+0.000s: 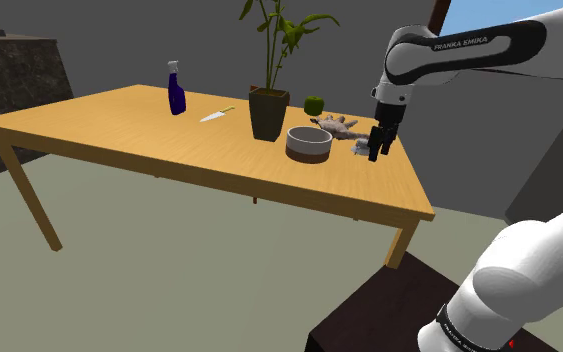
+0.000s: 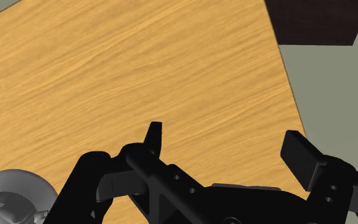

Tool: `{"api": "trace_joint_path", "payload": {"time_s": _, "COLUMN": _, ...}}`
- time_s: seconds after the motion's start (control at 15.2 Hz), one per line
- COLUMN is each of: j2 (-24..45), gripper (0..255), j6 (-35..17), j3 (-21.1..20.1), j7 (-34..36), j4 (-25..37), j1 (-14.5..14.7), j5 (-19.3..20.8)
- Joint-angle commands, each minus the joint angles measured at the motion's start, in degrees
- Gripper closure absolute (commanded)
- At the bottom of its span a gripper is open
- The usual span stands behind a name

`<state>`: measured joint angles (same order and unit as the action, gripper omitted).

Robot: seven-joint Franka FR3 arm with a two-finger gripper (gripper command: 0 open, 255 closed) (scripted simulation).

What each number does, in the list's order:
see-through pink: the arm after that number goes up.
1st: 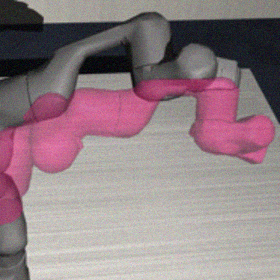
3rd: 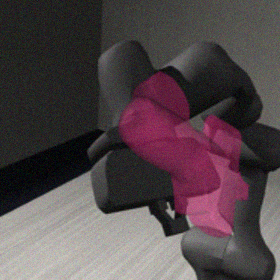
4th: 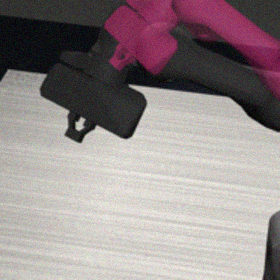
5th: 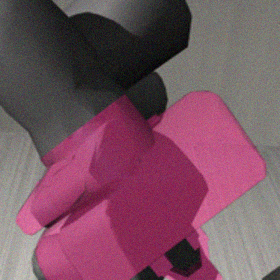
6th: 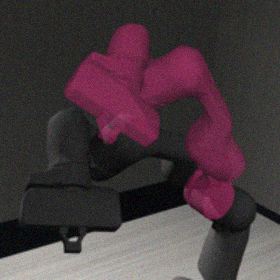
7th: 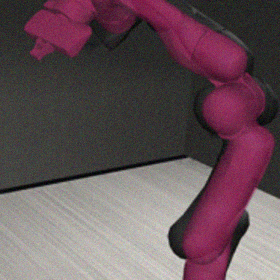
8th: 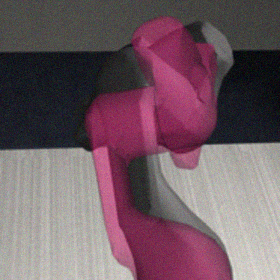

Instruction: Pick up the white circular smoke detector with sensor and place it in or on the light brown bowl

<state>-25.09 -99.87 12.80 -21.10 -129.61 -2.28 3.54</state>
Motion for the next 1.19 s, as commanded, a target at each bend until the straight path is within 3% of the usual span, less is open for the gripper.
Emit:
{"api": "trace_joint_path", "payload": {"time_s": 0.0, "j2": 3.92, "gripper": 0, "j6": -1.66, "j3": 1.73, "j7": -2.89, "j4": 2.84, "j1": -0.18, "j5": 0.23}}
{"api": "trace_joint_path", "payload": {"time_s": 0.53, "j2": 18.83, "gripper": 0, "j6": -4.86, "j3": 7.64, "j7": -14.50, "j4": 16.38, "j1": -1.43, "j5": -1.99}}
{"api": "trace_joint_path", "payload": {"time_s": 1.12, "j2": 38.45, "gripper": 0, "j6": -3.33, "j3": 10.99, "j7": -27.24, "j4": 38.34, "j1": -6.04, "j5": -9.68}}
